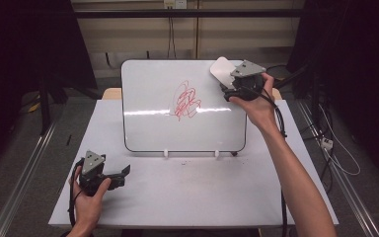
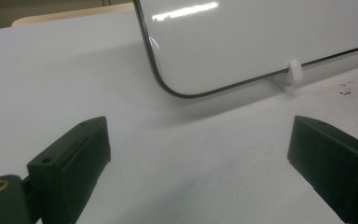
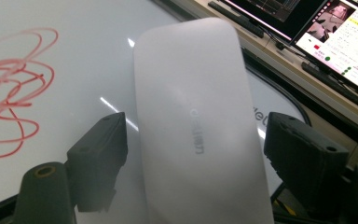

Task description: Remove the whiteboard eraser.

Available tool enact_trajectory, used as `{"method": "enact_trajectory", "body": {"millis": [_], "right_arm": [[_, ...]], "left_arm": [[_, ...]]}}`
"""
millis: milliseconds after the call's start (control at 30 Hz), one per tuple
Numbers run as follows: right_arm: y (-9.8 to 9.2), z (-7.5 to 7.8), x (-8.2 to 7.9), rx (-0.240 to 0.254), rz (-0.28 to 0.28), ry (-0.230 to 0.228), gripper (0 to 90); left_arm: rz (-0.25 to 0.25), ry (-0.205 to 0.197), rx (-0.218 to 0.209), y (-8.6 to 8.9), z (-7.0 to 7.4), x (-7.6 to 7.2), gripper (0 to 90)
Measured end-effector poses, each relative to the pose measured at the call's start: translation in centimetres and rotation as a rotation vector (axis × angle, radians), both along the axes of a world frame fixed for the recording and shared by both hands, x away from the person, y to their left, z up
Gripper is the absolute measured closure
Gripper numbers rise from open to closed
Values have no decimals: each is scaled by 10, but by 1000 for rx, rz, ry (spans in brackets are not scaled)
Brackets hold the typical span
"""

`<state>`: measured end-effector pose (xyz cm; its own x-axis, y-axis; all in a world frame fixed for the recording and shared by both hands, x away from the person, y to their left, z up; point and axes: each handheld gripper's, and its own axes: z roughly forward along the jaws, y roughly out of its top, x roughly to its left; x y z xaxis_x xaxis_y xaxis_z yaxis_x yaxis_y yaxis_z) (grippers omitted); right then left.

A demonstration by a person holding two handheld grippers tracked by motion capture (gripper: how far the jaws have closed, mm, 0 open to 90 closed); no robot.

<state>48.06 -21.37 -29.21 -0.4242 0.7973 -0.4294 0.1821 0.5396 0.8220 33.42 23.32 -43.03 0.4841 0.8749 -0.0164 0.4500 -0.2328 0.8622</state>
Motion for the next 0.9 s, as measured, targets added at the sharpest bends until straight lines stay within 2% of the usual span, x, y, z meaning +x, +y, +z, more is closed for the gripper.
{"method": "enact_trajectory", "body": {"millis": [200, 300, 333, 467, 900], "right_arm": [[7, 0, 5, -94, -9, -4, 252], [10, 1, 6, -115, -15, -4, 269], [12, 2, 6, -144, -24, -2, 275], [12, 1, 6, -162, -38, -2, 306], [15, 2, 7, -186, -55, 6, 316]], "left_arm": [[-10, 6, 1, -2, -1, 1, 57], [-7, 7, 0, -1, -1, 0, 57], [-6, 3, 3, 0, -1, 0, 57], [-5, 3, 0, 2, -1, -1, 57], [-4, 1, 1, 4, -1, -3, 57]]}}
